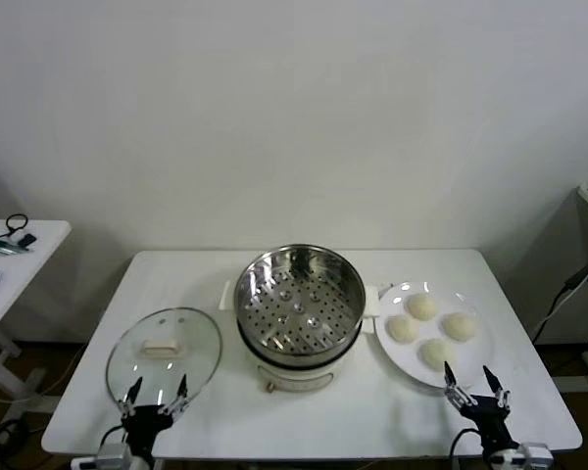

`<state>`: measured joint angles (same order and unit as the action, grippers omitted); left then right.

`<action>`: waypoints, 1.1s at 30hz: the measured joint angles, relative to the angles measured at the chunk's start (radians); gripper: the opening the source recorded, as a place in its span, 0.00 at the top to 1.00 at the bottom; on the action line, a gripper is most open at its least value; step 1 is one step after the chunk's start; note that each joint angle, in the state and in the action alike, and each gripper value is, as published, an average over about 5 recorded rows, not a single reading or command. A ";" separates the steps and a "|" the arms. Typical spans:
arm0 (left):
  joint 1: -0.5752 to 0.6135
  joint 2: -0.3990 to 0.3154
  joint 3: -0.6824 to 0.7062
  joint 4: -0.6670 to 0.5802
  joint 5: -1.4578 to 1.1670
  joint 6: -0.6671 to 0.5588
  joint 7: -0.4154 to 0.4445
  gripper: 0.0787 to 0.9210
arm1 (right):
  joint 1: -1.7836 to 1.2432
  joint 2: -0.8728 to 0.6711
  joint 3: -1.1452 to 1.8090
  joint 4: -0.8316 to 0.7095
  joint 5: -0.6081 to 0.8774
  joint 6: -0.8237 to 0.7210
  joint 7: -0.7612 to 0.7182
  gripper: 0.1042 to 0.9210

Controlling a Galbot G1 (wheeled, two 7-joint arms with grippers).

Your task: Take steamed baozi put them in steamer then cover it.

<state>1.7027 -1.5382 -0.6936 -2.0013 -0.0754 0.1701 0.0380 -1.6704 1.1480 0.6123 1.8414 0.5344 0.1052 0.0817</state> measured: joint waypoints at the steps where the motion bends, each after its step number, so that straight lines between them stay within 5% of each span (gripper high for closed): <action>1: 0.000 0.000 0.000 -0.001 0.000 0.000 0.000 0.12 | 0.002 -0.001 0.002 0.001 -0.001 -0.006 0.001 0.12; 17: 0.001 0.013 0.010 -0.006 0.003 -0.010 0.001 0.12 | 0.403 -0.209 -0.044 -0.121 -0.080 -0.321 -0.077 0.12; 24: 0.005 0.015 0.011 -0.004 0.003 -0.022 0.001 0.12 | 0.731 -0.410 -0.294 -0.272 -0.205 -0.356 -0.333 0.12; 33: 0.013 0.019 0.018 0.003 0.008 -0.035 0.003 0.12 | 1.142 -0.614 -0.696 -0.445 -0.431 -0.208 -0.824 0.12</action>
<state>1.7157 -1.5191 -0.6759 -1.9984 -0.0678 0.1346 0.0411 -0.5280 0.5343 -0.0836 1.3963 0.1038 -0.1027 -0.7419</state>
